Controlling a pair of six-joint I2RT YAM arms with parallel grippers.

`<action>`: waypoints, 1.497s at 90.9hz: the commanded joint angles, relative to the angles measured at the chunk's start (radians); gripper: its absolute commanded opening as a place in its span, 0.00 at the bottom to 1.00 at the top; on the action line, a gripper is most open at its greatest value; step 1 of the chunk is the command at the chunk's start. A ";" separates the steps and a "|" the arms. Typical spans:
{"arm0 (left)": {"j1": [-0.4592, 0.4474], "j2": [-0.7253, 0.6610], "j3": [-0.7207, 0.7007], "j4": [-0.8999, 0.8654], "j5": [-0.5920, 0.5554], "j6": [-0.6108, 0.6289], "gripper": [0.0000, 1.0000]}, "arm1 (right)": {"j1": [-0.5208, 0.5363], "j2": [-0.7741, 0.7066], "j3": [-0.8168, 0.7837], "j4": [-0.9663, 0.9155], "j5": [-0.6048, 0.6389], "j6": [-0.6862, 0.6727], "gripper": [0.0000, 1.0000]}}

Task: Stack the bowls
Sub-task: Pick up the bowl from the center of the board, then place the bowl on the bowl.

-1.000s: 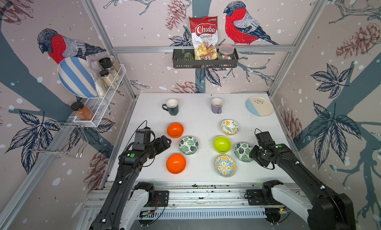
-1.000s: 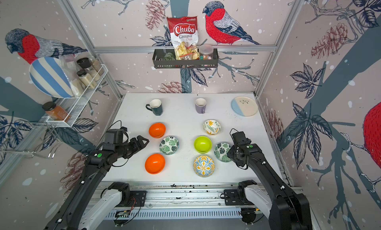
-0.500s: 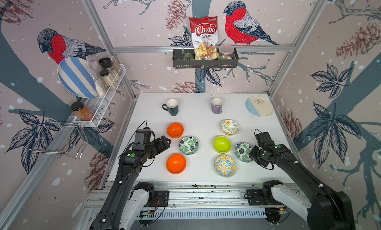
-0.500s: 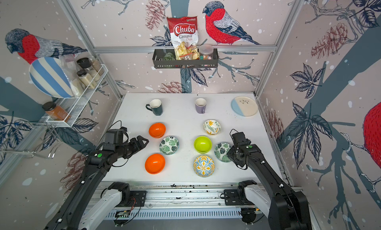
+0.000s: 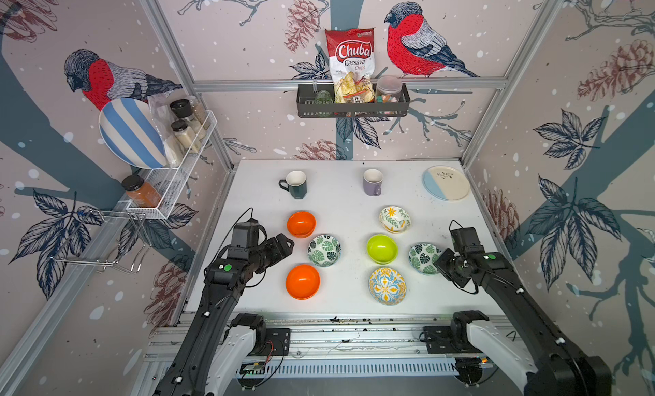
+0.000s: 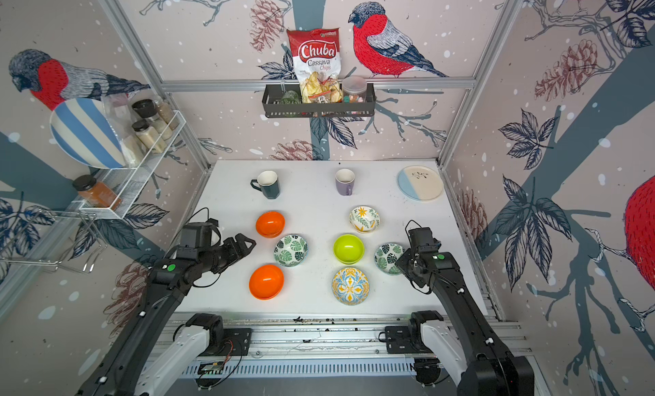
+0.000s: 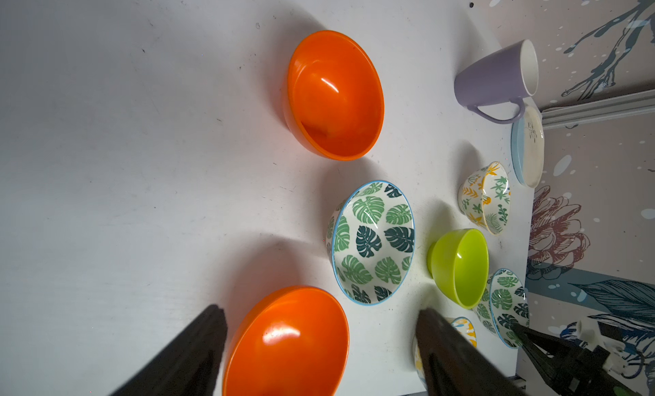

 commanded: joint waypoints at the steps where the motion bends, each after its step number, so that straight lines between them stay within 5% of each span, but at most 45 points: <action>1: -0.002 0.000 0.005 -0.016 0.010 0.005 0.86 | -0.028 -0.013 0.052 -0.052 -0.018 -0.044 0.00; 35: -0.002 0.052 0.142 -0.127 0.127 0.098 0.82 | 0.001 0.054 0.387 -0.201 -0.147 -0.260 0.00; 61: -0.031 0.126 0.291 -0.167 0.301 0.132 0.74 | 0.389 0.245 0.615 -0.242 -0.109 -0.241 0.00; 92: -0.313 0.183 0.338 -0.128 0.216 0.113 0.66 | 0.739 0.508 0.794 -0.209 -0.119 -0.203 0.00; 136: -0.457 0.267 0.299 -0.115 0.123 0.124 0.45 | 0.829 0.606 0.875 -0.155 -0.189 -0.188 0.00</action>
